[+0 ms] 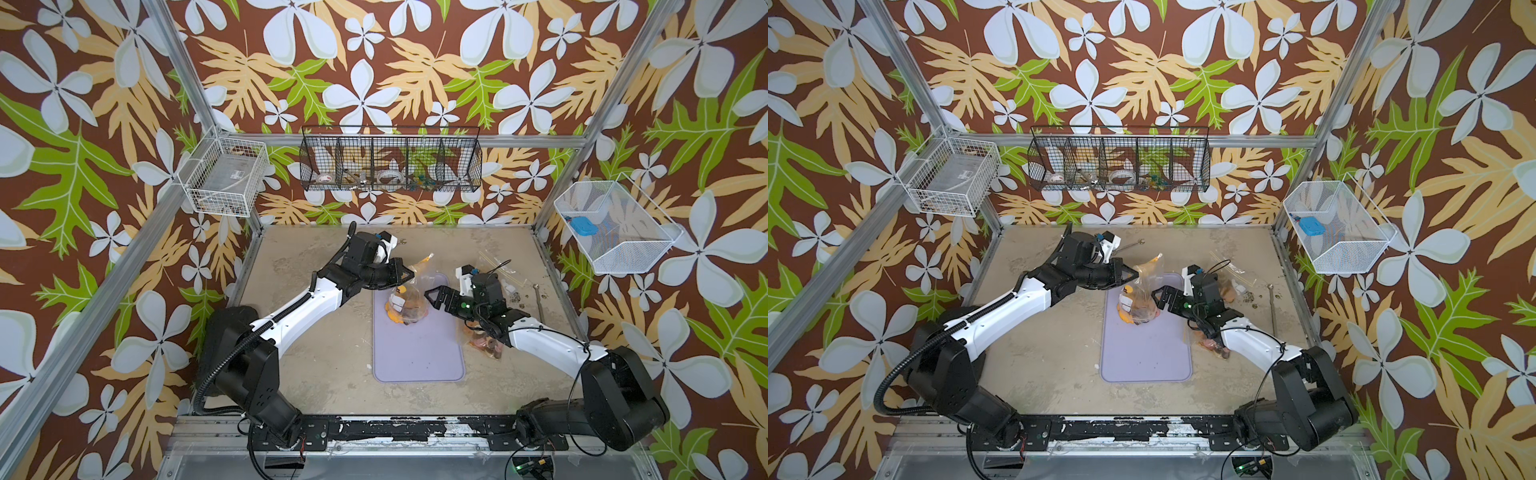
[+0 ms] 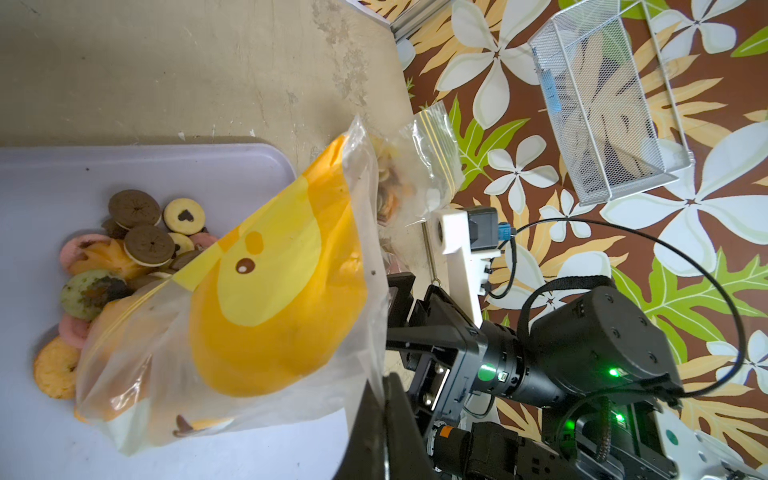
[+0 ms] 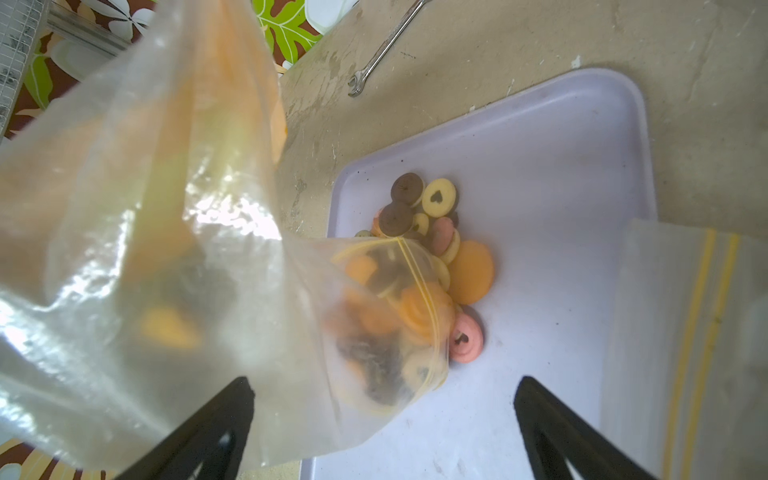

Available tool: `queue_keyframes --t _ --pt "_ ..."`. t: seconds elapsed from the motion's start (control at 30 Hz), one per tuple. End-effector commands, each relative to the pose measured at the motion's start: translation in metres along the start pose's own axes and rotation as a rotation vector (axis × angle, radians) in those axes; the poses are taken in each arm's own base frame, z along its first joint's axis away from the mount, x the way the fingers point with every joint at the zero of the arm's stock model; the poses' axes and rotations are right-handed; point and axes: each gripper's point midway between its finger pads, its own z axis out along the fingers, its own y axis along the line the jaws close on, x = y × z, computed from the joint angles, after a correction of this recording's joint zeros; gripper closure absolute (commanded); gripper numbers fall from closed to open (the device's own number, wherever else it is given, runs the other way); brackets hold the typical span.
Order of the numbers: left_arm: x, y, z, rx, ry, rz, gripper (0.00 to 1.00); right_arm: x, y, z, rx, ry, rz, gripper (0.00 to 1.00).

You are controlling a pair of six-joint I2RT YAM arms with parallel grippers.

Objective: Pour cookies out of the ziploc bag
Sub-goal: 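Pour the cookies out of the ziploc bag onto the tray.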

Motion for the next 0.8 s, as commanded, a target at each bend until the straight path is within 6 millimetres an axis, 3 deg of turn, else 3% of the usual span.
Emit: queue_keyframes --t 0.0,0.2,0.5,0.6,0.77 --pt "-0.004 -0.007 -0.005 0.009 -0.015 0.009 1.00 -0.002 0.003 -0.002 -0.005 -0.004 -0.008 0.00" --pt "0.000 -0.005 -0.004 0.016 -0.009 -0.006 1.00 -0.001 0.003 -0.003 -0.002 -0.004 -0.008 0.00" --pt "-0.015 -0.034 -0.022 0.062 -0.051 0.018 1.00 -0.008 0.009 -0.007 -0.011 -0.017 -0.024 0.00" --pt "-0.008 -0.024 -0.019 0.049 -0.042 0.008 1.00 -0.006 0.008 -0.009 -0.013 -0.017 -0.024 0.00" --pt "0.019 0.013 0.002 0.033 0.003 -0.051 1.00 -0.002 0.004 -0.011 -0.003 -0.013 -0.019 0.00"
